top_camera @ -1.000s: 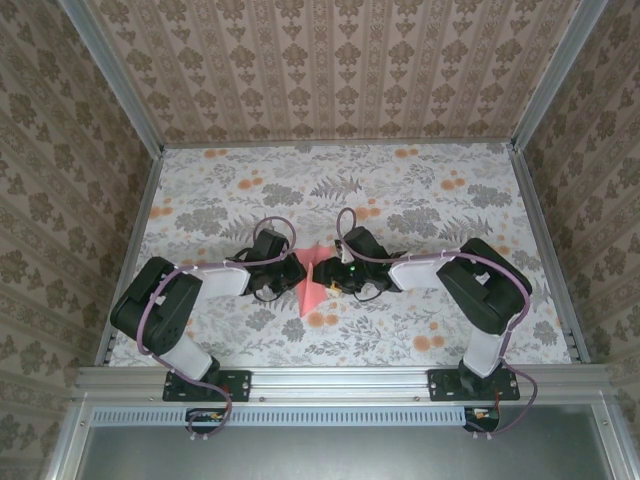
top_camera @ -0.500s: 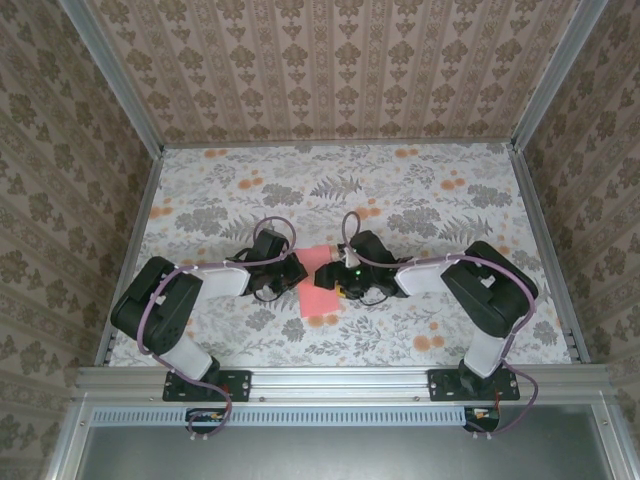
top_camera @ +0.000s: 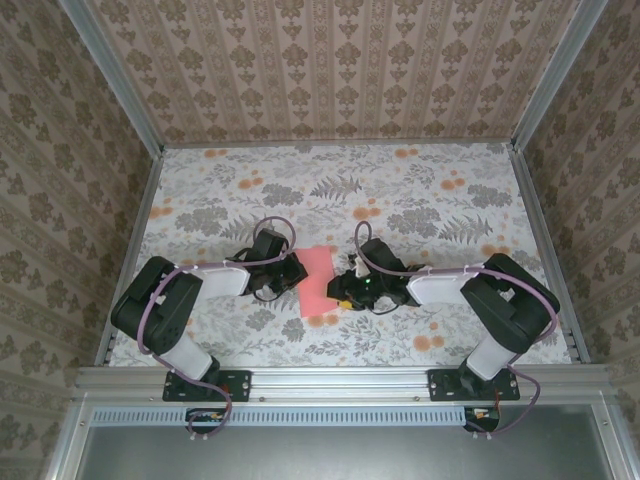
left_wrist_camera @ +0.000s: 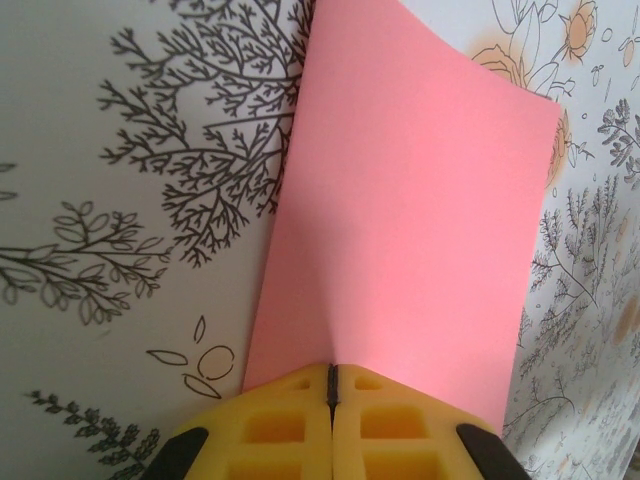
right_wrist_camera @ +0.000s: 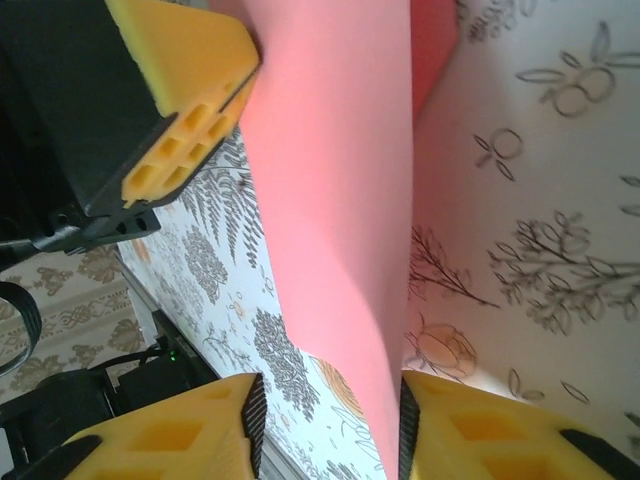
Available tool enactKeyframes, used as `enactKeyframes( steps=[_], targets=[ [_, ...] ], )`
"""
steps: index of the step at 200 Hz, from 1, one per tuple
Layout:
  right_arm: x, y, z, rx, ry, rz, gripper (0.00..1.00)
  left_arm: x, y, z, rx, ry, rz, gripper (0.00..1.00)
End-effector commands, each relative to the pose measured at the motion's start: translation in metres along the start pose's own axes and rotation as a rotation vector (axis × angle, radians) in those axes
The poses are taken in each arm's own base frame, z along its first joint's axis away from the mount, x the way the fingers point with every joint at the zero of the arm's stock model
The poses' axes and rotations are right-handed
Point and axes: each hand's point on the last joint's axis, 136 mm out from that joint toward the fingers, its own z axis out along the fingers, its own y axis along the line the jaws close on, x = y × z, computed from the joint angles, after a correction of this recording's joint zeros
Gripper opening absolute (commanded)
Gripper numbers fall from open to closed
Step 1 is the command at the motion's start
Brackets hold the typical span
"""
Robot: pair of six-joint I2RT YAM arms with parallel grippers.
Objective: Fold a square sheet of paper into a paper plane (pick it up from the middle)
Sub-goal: Third fold the triangle at the center of the table.
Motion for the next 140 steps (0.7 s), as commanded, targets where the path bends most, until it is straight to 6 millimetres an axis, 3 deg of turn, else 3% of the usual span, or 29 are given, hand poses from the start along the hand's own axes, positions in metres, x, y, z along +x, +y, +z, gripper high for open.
enactKeyframes(
  steps=[1, 42, 66, 84, 106, 140],
  targets=[
    [0.009, -0.007, -0.006, 0.041, 0.014, 0.034, 0.35, 0.022, 0.058, 0.007, -0.186, 0.061, -0.071, 0.06],
    [0.008, -0.005, -0.006, 0.056, 0.025, 0.079, 0.16, 0.021, 0.051, 0.007, -0.159, 0.064, -0.059, 0.06],
    [0.002, -0.003, -0.005, 0.074, 0.017, 0.089, 0.08, 0.012, 0.023, 0.004, -0.071, 0.063, 0.011, 0.07],
    [0.001, -0.006, -0.005, 0.106, 0.013, 0.102, 0.05, 0.000, -0.009, -0.007, 0.010, 0.032, 0.102, 0.09],
    [0.003, -0.018, -0.006, 0.175, 0.025, 0.130, 0.02, -0.018, -0.032, -0.025, 0.032, -0.023, 0.197, 0.15],
    [0.004, -0.026, -0.007, 0.213, 0.025, 0.147, 0.02, -0.038, -0.030, -0.032, 0.019, -0.056, 0.215, 0.16]
  ],
)
